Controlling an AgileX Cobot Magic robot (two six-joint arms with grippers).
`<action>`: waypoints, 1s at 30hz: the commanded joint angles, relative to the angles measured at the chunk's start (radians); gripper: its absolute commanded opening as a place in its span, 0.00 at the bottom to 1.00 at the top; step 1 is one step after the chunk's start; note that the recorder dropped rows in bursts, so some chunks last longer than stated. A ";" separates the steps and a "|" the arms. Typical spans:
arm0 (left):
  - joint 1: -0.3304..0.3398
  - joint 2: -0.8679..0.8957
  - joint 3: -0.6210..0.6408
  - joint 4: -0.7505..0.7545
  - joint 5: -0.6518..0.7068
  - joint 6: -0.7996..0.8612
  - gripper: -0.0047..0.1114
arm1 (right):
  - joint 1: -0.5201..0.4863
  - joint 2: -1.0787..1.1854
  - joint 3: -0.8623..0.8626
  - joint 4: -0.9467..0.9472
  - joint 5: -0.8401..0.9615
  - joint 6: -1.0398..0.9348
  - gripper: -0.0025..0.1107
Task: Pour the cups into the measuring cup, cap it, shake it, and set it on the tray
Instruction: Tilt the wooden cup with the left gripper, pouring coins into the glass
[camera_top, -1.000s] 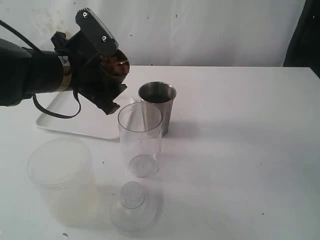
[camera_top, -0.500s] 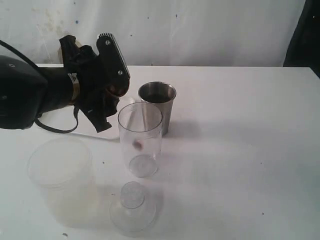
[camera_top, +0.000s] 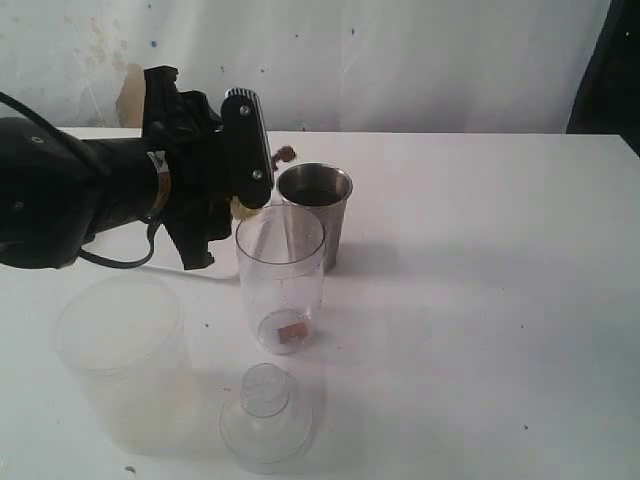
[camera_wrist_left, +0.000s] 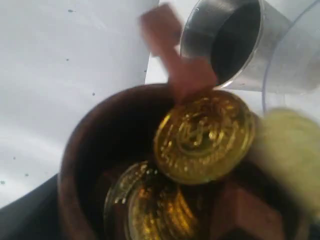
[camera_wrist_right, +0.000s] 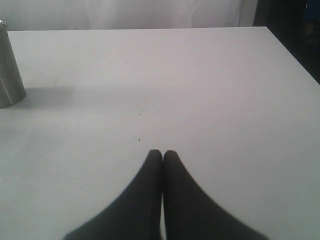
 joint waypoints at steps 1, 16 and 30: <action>-0.003 -0.017 0.001 -0.003 0.026 0.042 0.04 | 0.001 -0.005 0.001 -0.011 -0.005 0.002 0.02; -0.023 -0.017 0.001 -0.003 0.045 0.168 0.04 | 0.001 -0.005 0.001 -0.011 -0.005 0.002 0.02; -0.052 0.007 0.001 -0.003 0.112 0.255 0.04 | 0.001 -0.005 0.001 -0.011 -0.005 0.002 0.02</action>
